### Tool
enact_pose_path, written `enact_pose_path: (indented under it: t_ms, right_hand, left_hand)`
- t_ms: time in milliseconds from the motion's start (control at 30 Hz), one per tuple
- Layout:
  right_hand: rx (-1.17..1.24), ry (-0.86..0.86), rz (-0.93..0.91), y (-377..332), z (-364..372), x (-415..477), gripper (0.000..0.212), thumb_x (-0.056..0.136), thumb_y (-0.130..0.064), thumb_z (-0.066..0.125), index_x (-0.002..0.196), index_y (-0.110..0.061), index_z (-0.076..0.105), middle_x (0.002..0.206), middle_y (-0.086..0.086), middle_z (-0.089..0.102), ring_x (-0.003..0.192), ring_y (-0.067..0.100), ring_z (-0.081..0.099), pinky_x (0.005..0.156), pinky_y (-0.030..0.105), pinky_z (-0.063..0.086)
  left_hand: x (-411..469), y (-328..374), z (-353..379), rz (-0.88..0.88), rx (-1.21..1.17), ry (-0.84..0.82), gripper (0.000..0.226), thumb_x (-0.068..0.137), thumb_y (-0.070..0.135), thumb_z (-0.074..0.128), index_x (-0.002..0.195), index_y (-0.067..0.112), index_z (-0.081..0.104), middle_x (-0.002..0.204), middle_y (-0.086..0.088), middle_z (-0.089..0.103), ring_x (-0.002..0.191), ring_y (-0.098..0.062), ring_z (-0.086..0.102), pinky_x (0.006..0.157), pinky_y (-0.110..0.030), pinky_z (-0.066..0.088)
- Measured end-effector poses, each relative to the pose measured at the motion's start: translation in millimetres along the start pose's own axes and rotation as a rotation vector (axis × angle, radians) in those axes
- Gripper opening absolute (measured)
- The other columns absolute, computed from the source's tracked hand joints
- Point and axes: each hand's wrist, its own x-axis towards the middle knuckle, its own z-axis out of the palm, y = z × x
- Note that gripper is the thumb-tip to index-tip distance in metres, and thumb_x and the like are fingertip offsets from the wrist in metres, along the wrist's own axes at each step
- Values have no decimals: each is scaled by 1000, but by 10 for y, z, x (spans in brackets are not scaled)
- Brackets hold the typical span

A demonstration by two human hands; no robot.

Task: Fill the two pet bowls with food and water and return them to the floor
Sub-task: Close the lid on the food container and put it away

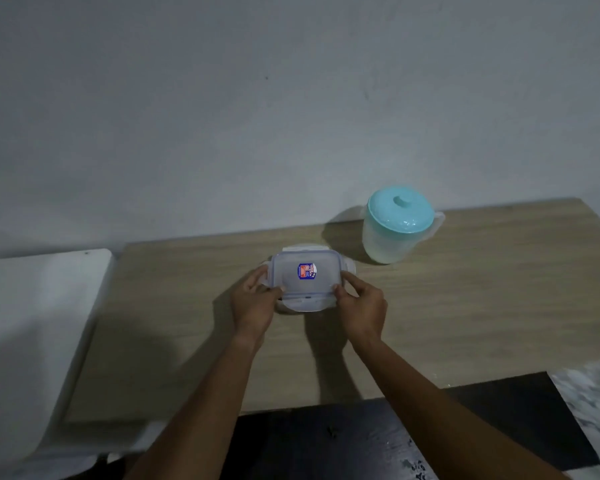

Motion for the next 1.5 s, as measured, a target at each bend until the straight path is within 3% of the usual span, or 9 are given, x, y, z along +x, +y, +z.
enact_pose_path:
  t_ms: [133,267,367,500,600,767,1067,1367,1500]
  right_hand:
    - [8,-39,5,76,-108,-303,49,87,-17,79,135,-18,69,132,7,71,106,11,71,93,23,49]
    - [39,-81,-6,184,-176,-499,54,85,-18,81,137,-22,67,127,6,74,79,-12,61,93,33,58]
    - [79,-82,17,149,-166,-605,64,80,-19,84,140,-25,64,119,5,77,85,-3,69,97,45,58]
    - [151,-48,57,120,-160,-685,55,83,-20,83,136,-19,68,116,9,78,100,23,75,91,41,62]
    - [147,-16,8,135,-161,-747,45,87,-15,80,131,-14,71,125,5,74,110,17,71,84,21,59]
    - [124,-6,8,133,-149,-825,44,87,-14,80,130,-14,72,128,4,74,116,14,69,103,41,56]
    - [65,-74,59,225,-159,-824,49,91,-31,76,134,-9,68,131,7,72,123,24,67,105,44,55]
    - [-14,-117,46,255,-131,-760,34,100,-25,64,127,-6,72,115,9,77,105,23,70,85,32,54]
    - [-239,-197,-49,166,-157,-650,57,99,-32,65,148,-5,54,147,14,60,136,34,56,111,41,45]
  left_hand:
    - [-255,-150,-238,-12,-7,-18,74,72,-16,75,139,7,53,108,3,66,72,10,65,60,-11,54]
    - [-365,-286,-433,-33,-45,-30,62,74,-2,80,132,11,62,109,0,74,93,-13,72,78,-32,61]
    - [-423,-278,-504,-64,-105,55,56,77,4,80,129,9,63,118,-8,72,99,-23,71,92,-47,56]
    - [-402,-252,-553,-87,-141,65,42,77,0,79,117,8,68,101,-11,72,83,-24,68,76,-38,57]
    - [-417,-268,-574,-84,-131,68,34,75,-3,80,104,11,69,97,-14,72,79,-25,67,74,-40,58]
    - [-432,-304,-612,-70,-102,44,29,72,-3,82,87,19,67,84,-5,71,74,-21,65,62,-30,54]
    - [-438,-341,-648,-172,-38,17,35,75,10,84,106,-2,71,87,-12,74,76,-21,72,61,-27,59]
    - [-433,-314,-655,-165,175,-3,23,80,22,81,88,1,75,86,-15,76,77,-29,75,73,-47,63]
    - [-437,-185,-696,-3,453,-20,22,76,27,81,91,11,79,91,-8,78,85,-26,74,84,-43,60]
